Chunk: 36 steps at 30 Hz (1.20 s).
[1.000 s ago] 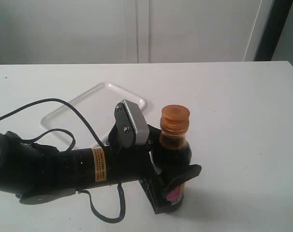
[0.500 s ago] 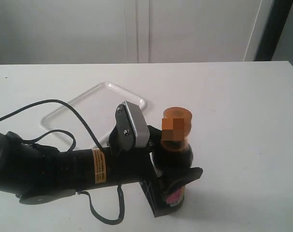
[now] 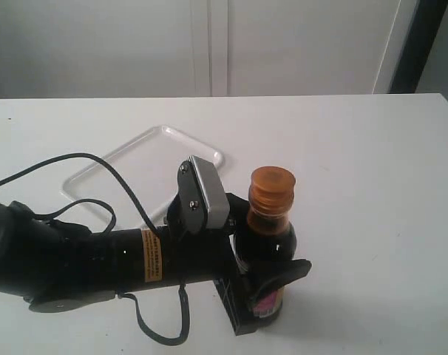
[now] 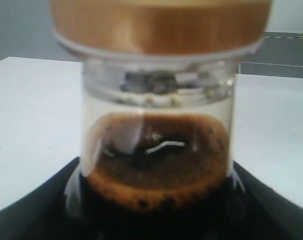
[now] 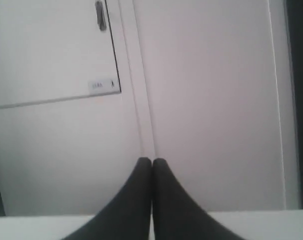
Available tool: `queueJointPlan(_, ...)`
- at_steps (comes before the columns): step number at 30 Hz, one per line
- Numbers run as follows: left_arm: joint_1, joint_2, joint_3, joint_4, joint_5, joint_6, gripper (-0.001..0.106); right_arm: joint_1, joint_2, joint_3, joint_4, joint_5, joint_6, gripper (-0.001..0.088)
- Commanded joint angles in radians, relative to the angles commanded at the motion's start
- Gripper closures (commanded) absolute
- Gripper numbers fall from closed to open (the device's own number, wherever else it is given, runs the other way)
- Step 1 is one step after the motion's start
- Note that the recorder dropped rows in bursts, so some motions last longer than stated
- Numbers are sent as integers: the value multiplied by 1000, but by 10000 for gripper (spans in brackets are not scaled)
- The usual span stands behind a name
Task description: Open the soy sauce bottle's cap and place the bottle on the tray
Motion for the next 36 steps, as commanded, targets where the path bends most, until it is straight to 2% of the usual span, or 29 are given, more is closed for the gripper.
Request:
queueJointPlan(5, 0, 0, 0, 0, 0, 0, 1053, 0, 117, -35, -101, 161, -58, 868)
queueJointPlan(11, 0, 0, 0, 0, 0, -3, 1053, 0, 195, -47, -113, 444, -209, 868)
queueJointPlan(15, 0, 0, 0, 0, 0, -3, 1053, 0, 222, -47, -74, 568, -231, 868)
queueJointPlan(18, 0, 0, 0, 0, 0, -7, 1053, 0, 224, -47, 108, 617, -348, 868)
queueJointPlan(27, 0, 0, 0, 0, 0, -7, 1053, 0, 224, -56, 881, 691, -1034, 868)
queueJointPlan(29, 0, 0, 0, 0, 0, -7, 1053, 0, 224, -67, 1086, 716, -1231, 868)
queueJointPlan(30, 0, 0, 0, 0, 0, -7, 1053, 0, 224, -82, 1266, 761, -1426, 868)
queueJointPlan(31, 0, 0, 0, 0, 0, -7, 1053, 0, 224, -85, 1353, 781, -1514, 868)
queueJointPlan(33, 0, 0, 0, 0, 0, -7, 1053, 0, 224, -99, 1505, 853, -1672, 868)
queueJointPlan(36, 0, 0, 0, 0, 0, -7, 1053, 0, 226, -116, 1668, 962, -1837, 868)
